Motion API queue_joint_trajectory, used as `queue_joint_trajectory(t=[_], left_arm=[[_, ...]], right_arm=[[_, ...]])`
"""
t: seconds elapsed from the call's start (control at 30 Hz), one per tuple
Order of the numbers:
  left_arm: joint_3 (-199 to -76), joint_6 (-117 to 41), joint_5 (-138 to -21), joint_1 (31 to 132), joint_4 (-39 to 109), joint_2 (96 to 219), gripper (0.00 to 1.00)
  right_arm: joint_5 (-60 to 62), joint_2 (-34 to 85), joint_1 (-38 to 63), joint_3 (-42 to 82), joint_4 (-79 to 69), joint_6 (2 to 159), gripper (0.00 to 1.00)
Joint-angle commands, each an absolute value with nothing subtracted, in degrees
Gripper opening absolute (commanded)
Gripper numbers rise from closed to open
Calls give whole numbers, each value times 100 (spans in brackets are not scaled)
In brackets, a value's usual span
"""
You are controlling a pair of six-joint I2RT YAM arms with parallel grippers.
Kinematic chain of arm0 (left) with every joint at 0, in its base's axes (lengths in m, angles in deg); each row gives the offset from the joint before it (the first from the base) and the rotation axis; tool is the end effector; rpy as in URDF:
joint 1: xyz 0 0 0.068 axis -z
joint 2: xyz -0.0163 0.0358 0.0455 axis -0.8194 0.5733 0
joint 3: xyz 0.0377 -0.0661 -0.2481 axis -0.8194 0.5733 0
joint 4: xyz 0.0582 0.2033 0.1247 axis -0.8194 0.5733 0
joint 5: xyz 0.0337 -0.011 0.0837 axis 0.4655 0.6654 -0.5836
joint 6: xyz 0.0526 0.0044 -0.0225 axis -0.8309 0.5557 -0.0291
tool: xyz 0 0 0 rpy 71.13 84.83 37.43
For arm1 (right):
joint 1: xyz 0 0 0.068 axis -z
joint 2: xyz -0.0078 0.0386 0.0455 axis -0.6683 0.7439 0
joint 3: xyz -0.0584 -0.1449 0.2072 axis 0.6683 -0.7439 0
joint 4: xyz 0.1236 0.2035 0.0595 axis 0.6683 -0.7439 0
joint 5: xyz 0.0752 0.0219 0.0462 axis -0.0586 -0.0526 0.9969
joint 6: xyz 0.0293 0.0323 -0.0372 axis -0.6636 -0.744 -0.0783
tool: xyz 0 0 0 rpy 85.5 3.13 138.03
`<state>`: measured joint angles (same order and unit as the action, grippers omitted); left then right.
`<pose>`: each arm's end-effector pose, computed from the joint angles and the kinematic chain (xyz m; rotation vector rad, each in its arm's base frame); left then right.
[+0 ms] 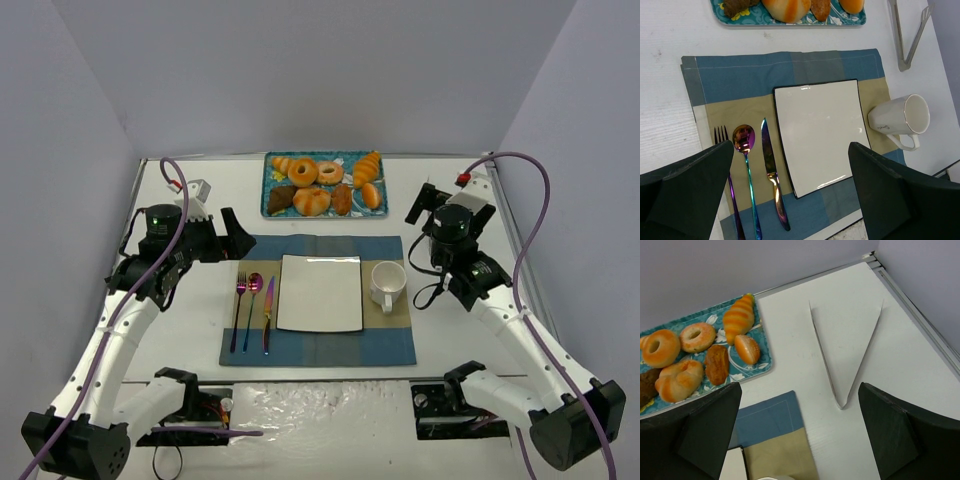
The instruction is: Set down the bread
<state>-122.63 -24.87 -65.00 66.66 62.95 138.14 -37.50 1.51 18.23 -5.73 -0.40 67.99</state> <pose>0.1988 -0.0571 0.3410 0.0374 2.0471 -0.7993 0.2166 0.0722 0.3487 0.3541 1.5800 0.1379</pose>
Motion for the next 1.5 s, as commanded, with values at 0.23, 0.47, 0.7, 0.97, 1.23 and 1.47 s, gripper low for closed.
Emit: queue_joint_trajectory(t=[0.23,0.47,0.7,0.97,1.23,1.47], left_arm=[[-12571,-2553,-6629,6749,6019,13773,97],[-12580,-2557,-6624,6759,6018,13780,97],[-12570,-2548,-6610,6768,6013,13740,97],[-12537,-2548,-6632,6768,6031,13658,97],[-12465,-2563,-6630,6768,6072,13584,97],[-12431,-2574,-6644,6768,6092,13552,97]], right_arm=[[-4170,984,2487,-178,132,6585,100],[-3010,1741,3623,83,90,6423,100],[-2035,2798,4052,719,-140,6541,100],[-1566,3468,4167,943,-350,6616,100],[-1663,3786,4167,988,-447,6665,100],[-1566,4125,4158,1044,-447,6759,100]])
